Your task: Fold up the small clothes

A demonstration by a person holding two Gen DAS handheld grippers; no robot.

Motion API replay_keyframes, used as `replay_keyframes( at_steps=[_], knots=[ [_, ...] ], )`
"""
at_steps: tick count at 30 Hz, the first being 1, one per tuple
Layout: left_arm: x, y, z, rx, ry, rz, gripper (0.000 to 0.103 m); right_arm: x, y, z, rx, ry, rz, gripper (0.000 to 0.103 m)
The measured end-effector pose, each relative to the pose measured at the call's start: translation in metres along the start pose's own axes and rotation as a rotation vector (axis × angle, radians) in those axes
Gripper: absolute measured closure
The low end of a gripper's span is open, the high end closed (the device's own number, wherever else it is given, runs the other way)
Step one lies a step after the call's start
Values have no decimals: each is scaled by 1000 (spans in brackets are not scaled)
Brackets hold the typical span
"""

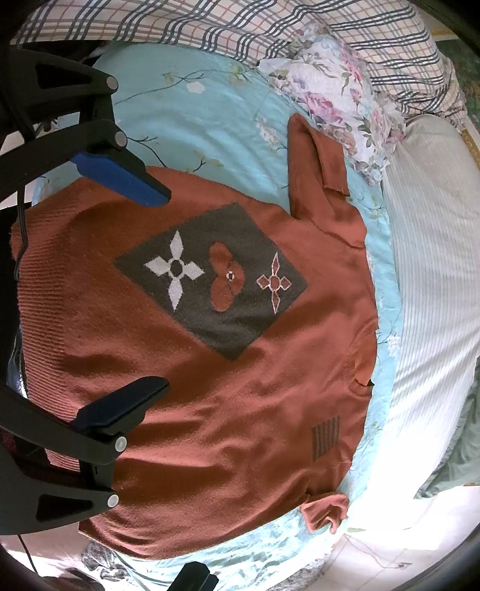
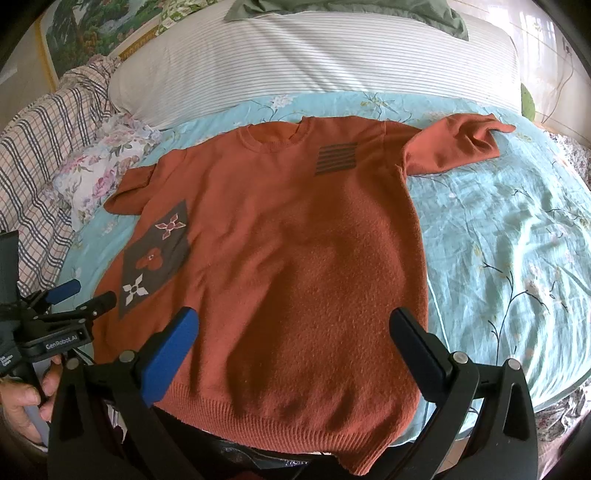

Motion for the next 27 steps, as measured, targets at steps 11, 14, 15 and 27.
replay_keyframes(
  at_steps=[11, 14, 15, 27],
  knots=[
    [10, -5, 11, -17, 17, 20, 9, 11, -8, 4, 5, -31, 44, 0],
    [15, -9, 18, -30, 27, 29, 9, 22, -13, 5, 5, -32, 73, 0],
    [16, -11, 20, -33, 28, 32, 9, 26, -15, 6, 7, -33, 81, 0],
    [29, -50, 45, -46, 39, 54, 9, 118, -78, 10, 150, 29, 182, 15]
  ],
)
Point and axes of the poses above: each gripper's, at about its wrist camera, not at the fingertips, and z roughly the way its jaws point, x to its right, y to its underside, the point moved 6 cm from there along z, roughly the way its jaws point, and after that the axes turned 7 degrees about -z, right-handed, at the moved point
